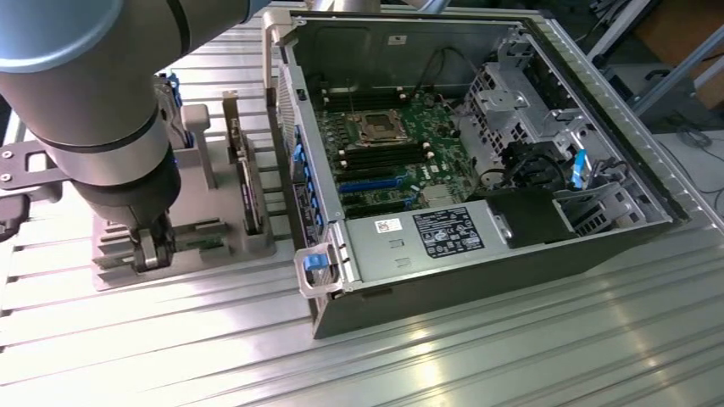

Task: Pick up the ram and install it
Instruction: 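Pick up the ram and move it above insertion slot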

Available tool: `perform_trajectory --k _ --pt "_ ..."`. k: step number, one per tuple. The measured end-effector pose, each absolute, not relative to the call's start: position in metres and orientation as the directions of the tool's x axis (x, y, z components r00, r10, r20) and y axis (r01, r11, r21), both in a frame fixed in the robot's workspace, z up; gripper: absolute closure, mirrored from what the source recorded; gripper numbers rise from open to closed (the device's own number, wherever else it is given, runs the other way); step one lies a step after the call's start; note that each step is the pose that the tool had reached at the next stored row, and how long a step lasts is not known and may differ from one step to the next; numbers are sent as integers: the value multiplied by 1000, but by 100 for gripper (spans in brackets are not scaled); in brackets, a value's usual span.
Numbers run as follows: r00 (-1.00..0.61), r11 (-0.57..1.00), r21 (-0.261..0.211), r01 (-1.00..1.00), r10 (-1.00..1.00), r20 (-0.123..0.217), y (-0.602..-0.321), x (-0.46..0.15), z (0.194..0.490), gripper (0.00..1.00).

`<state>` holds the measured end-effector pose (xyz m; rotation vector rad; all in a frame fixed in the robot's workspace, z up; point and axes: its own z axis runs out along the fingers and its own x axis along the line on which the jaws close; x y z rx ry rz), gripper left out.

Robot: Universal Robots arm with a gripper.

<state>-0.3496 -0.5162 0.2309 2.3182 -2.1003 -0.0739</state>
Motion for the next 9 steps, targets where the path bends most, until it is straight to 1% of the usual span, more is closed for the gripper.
perform_trajectory --k 4,9 --pt "98 -99 41 -994 -995 -27 -516 -350 245 87" --pt "98 -99 41 -994 -995 -27 -514 -350 271 87"
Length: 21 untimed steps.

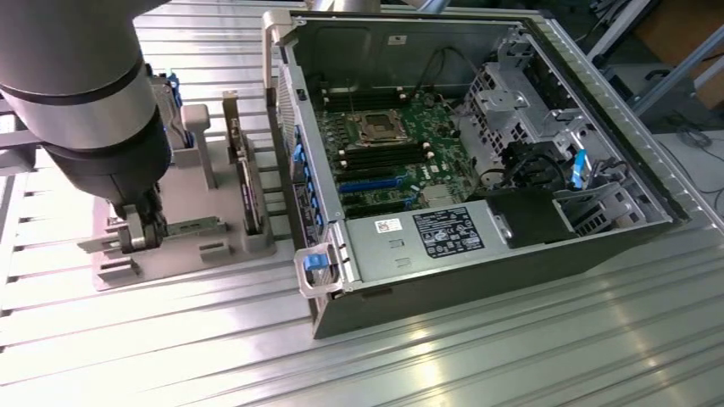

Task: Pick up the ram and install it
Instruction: 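Pick up the ram and move it above insertion slot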

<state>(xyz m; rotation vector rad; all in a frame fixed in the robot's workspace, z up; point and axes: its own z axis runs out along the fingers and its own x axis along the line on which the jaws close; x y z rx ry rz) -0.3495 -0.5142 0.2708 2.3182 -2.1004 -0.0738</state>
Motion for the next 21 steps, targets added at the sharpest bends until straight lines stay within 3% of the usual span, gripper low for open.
perform_trajectory --k 15,21 --pt "98 -99 41 -994 -995 -27 -514 -350 376 87" --pt "98 -99 41 -994 -995 -27 -514 -350 388 87"
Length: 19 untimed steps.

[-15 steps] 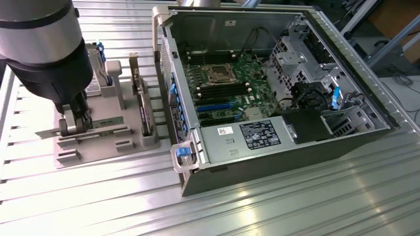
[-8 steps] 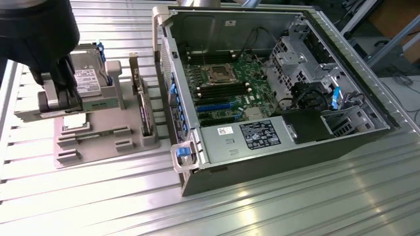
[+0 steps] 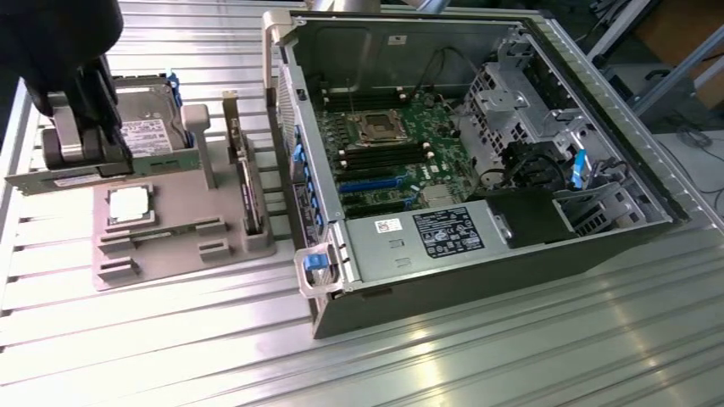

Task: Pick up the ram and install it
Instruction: 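Pick up the ram and move it above insertion slot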

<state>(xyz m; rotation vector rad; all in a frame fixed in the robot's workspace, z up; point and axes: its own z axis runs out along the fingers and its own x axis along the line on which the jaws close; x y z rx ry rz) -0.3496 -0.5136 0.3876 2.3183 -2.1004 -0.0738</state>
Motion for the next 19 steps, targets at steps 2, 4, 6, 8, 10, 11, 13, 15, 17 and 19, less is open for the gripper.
perform_trajectory --k 2,4,6,8,10,11,13,15,17,19 --pt "98 -99 41 -994 -995 -26 -513 -347 388 87" --pt "98 -99 41 -994 -995 -26 -514 -334 388 87" --pt "98 -99 41 -994 -995 -26 -514 -324 388 87" --pt "98 -99 41 -994 -995 -26 -514 -312 388 87" --pt "98 -99 41 -994 -995 -25 -514 -296 388 87" --pt "98 -99 41 -994 -995 -25 -514 -284 388 87" --pt "98 -99 42 -994 -995 -24 -514 -268 388 87" --pt "98 -99 42 -994 -995 -23 -514 -249 388 87" --pt "98 -99 42 -994 -995 -21 -514 -228 388 87" --pt "98 -98 42 -994 -995 -18 -514 -204 388 87"
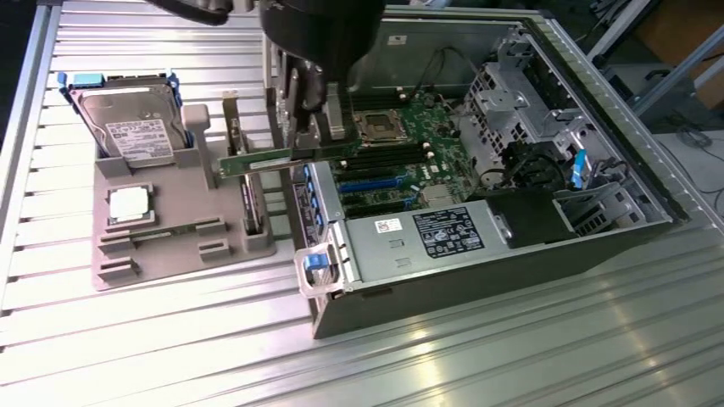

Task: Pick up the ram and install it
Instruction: 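Pick up the ram and move it above insertion slot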

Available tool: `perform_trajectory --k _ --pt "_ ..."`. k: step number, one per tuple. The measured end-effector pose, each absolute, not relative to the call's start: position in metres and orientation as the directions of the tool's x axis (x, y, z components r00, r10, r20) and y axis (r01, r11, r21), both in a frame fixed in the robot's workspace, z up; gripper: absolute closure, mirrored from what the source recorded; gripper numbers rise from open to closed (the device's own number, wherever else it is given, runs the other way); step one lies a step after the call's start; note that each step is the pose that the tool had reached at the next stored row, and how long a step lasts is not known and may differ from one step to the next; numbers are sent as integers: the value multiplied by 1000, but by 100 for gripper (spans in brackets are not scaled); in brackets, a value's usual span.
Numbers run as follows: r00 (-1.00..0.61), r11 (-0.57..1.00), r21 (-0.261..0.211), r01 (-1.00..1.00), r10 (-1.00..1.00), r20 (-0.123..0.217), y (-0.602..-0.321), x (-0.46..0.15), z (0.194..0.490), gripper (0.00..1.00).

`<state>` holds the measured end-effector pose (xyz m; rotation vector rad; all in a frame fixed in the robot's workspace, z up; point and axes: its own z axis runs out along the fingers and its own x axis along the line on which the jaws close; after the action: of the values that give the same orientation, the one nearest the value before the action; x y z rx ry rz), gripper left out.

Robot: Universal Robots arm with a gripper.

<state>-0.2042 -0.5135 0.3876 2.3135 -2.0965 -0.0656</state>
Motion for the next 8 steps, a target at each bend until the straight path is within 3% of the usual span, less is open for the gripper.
perform_trajectory --k 8 --pt "98 -98 43 -994 -995 -11 -514 -127 388 87"
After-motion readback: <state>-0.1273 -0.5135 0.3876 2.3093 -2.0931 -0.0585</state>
